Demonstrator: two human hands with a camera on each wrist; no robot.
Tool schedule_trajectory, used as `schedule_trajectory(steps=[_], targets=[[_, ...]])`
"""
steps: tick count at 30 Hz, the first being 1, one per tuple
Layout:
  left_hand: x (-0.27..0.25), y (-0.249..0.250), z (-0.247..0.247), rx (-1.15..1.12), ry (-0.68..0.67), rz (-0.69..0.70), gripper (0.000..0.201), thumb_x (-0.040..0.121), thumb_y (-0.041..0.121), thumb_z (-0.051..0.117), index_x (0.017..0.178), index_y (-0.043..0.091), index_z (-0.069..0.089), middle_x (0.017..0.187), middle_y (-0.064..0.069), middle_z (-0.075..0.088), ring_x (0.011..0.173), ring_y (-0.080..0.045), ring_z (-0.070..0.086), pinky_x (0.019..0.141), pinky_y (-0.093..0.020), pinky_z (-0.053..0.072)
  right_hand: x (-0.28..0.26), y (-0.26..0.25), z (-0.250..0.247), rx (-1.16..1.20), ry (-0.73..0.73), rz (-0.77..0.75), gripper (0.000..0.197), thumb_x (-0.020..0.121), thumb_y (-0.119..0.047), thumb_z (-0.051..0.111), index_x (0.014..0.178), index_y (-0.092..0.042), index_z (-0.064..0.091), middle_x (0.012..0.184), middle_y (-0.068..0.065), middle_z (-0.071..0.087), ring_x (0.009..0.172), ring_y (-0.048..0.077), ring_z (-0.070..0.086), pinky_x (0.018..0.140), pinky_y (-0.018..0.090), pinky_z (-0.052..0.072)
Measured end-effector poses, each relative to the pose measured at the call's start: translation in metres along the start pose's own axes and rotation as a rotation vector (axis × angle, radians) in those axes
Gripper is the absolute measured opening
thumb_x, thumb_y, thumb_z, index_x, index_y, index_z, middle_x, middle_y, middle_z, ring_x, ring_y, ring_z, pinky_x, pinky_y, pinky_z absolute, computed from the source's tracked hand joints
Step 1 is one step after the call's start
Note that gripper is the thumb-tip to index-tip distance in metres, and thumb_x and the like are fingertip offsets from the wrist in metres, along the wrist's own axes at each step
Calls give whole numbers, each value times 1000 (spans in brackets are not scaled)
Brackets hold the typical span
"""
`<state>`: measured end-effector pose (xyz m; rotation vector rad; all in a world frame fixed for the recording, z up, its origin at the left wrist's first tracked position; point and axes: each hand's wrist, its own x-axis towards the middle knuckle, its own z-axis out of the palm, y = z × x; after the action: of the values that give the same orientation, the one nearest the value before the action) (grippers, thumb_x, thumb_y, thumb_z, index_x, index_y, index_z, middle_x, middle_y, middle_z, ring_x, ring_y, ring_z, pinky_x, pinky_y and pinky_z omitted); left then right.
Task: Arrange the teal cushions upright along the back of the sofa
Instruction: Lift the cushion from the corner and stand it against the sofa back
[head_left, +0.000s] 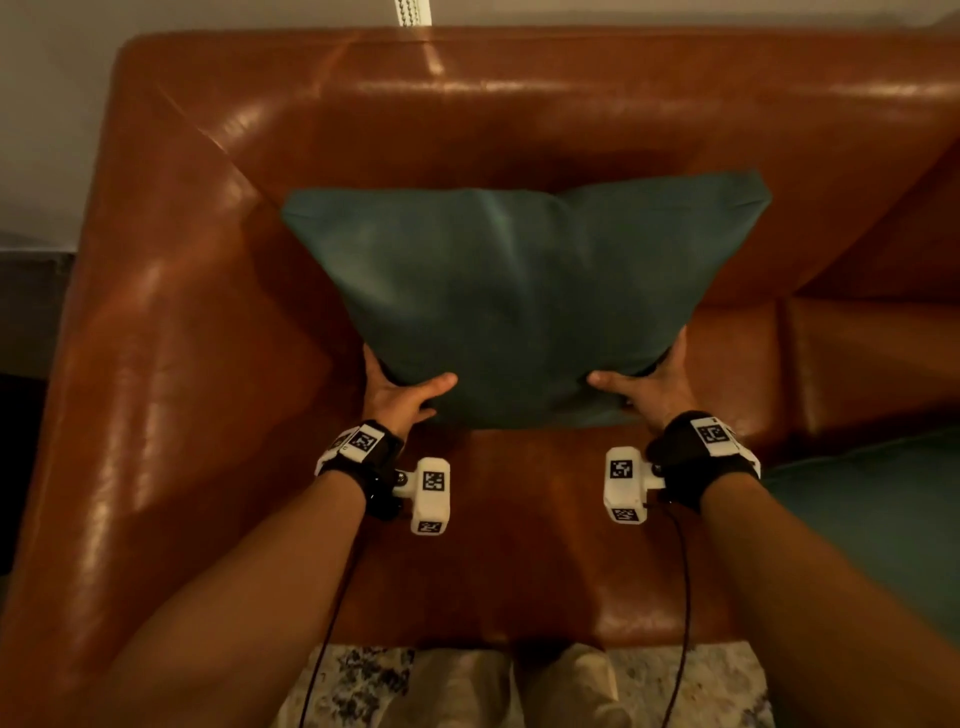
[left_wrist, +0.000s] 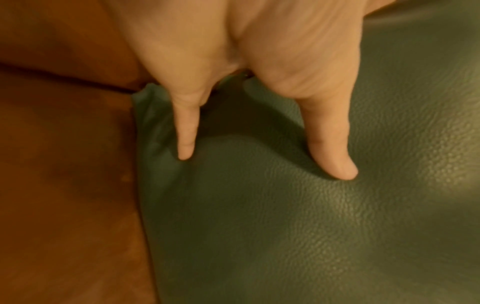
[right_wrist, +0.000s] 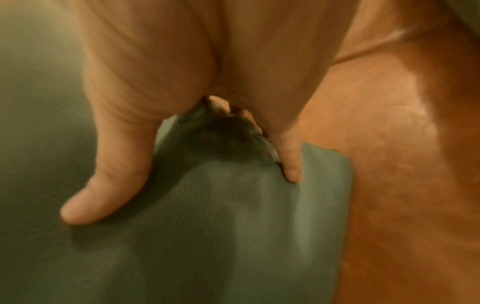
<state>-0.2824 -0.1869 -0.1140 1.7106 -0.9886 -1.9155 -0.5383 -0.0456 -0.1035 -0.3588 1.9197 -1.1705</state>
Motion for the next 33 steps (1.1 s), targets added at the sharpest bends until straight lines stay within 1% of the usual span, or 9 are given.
schedule_trajectory(steps=[5, 9, 14, 16, 21, 23, 26, 29, 33], targets=[[-2, 2, -1, 35, -8, -40, 107, 55, 15, 86, 137, 48, 25, 138, 5, 48, 123, -30, 50, 86, -57, 49, -1, -2, 1, -10, -9, 45, 128, 41, -33, 92, 143, -40, 16, 133, -13, 42, 128, 25, 43, 101, 62, 41], [-12, -2, -3, 61, 26, -54, 106, 63, 14, 84, 140, 49, 21, 143, 5, 43, 124, -30, 48, 83, -52, 50, -15, 4, -10, -52, -34, 87, 129, 44, -33, 92, 145, -43, 14, 149, -5, 35, 137, 25, 36, 108, 54, 38], [-27, -7, 0, 89, 39, -70, 108, 64, 14, 84, 141, 50, 18, 148, 1, 39, 126, -33, 46, 86, -55, 49, -53, 19, -59, -577, -139, 364, 119, 53, -35, 90, 150, -20, 22, 152, 13, 35, 134, 35, 41, 105, 41, 41], [-29, -5, 8, 79, 53, -61, 100, 67, 11, 82, 141, 45, 23, 148, -1, 39, 127, -34, 45, 89, -57, 49, -66, 31, -83, -552, -140, 415, 109, 64, -22, 87, 150, -22, 20, 152, 13, 36, 135, 34, 40, 105, 40, 38], [-25, -9, 29, 83, 47, -26, 88, 70, 10, 80, 140, 34, 33, 144, -1, 45, 127, -34, 46, 90, -60, 48, -45, 22, -89, -208, -75, 248, 129, 65, -19, 86, 150, -30, -10, 160, 9, 19, 144, 25, 27, 112, 37, 30], [-22, -12, 29, 83, 52, -1, 83, 72, 8, 78, 138, 33, 35, 139, -1, 49, 125, -33, 49, 88, -58, 49, -15, -2, -67, -25, -109, 130, 126, 62, -15, 87, 152, -25, 0, 157, 10, 27, 139, 23, 34, 110, 38, 35], [-21, -15, 27, 50, 47, 42, 70, 76, 6, 73, 131, 34, 40, 133, 0, 52, 121, -33, 50, 89, -57, 48, 12, -22, -45, 130, -154, 72, 117, 40, -25, 97, 139, -25, 35, 136, 6, 56, 121, 26, 54, 101, 53, 45], [-28, -19, 28, -7, 27, 33, 61, 81, 0, 67, 122, 37, 42, 126, 1, 53, 119, -33, 50, 94, -61, 44, 7, -28, -45, 104, -107, 42, 99, 52, -10, 91, 134, -22, 38, 132, 7, 57, 119, 28, 55, 100, 53, 46], [-30, -24, 35, -34, 14, 20, 64, 79, -1, 68, 121, 39, 42, 129, 0, 53, 121, -33, 51, 94, -59, 45, 5, -25, -52, 54, -73, -10, 99, 57, -8, 88, 137, -20, 32, 135, 6, 51, 118, 23, 50, 102, 45, 44]])
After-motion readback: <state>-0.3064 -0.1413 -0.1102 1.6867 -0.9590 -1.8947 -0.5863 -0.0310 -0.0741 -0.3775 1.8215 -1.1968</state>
